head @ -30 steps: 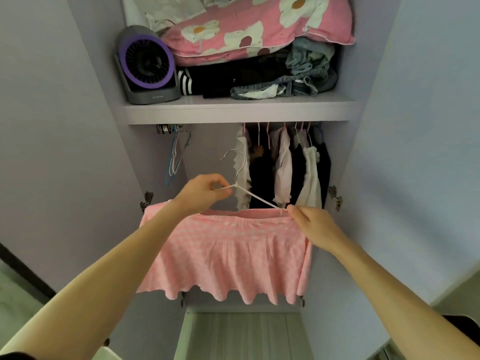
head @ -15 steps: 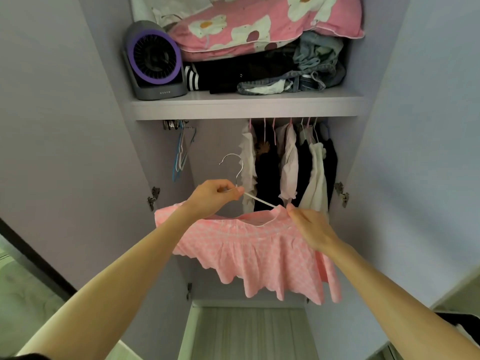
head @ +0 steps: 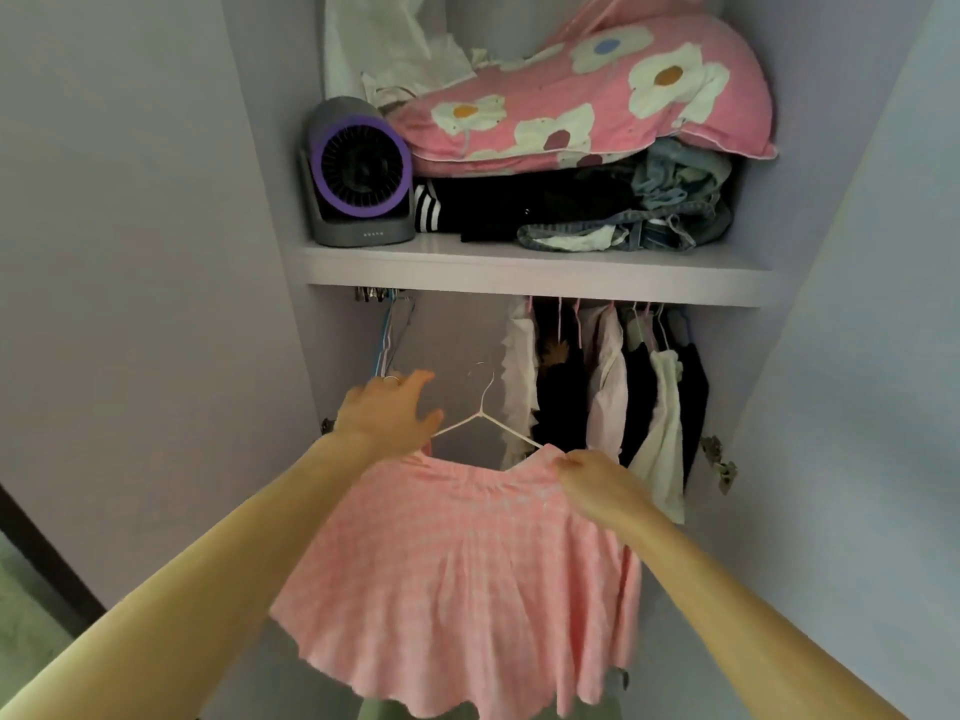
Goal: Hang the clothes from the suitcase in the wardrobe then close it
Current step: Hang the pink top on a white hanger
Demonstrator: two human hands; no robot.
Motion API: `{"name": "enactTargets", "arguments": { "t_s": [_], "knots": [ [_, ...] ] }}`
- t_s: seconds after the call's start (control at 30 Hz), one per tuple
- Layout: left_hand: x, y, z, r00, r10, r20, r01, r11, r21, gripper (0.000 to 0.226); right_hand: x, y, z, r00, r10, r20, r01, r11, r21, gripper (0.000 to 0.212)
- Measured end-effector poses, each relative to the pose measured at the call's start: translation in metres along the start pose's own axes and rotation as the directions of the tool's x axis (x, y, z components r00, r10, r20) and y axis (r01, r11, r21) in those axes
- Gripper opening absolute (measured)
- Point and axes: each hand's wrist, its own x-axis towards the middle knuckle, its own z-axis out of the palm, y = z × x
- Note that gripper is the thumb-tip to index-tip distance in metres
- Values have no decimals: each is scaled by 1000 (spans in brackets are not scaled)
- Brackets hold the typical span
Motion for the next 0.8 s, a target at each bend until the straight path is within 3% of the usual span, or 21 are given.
{"name": "enactTargets", "arguments": {
  "t_s": [0.07, 0.2, 0.3, 0.5, 0.7, 0.8],
  "knots": [
    [10, -20, -5, 1000, -5, 18, 2, 983, 183, 61, 23, -17, 2, 995, 84, 50, -86, 996, 38, 19],
    [38, -62, 1, 998, -66, 17, 54, 917, 394, 57, 66, -58, 8, 987, 151, 52, -157, 979, 132, 39],
    [52, -85, 7, 997, -83, -10, 75, 840, 537, 55, 88, -86, 7, 985, 168, 26, -170, 968, 185, 39],
    [75, -141, 16, 977, -142, -159, 213, 648, 731, 58, 162, -105, 27, 974, 146, -172, -98, 961, 257, 37],
    [83, -174, 41, 968, -48, -247, 248, 351, 903, 58, 229, -107, 66, 927, 44, -372, 10, 990, 143, 42],
    [83, -177, 44, 966, -49, -254, 256, 302, 918, 58, 249, -107, 80, 902, 14, -431, 16, 998, 66, 45]
  ]
}}
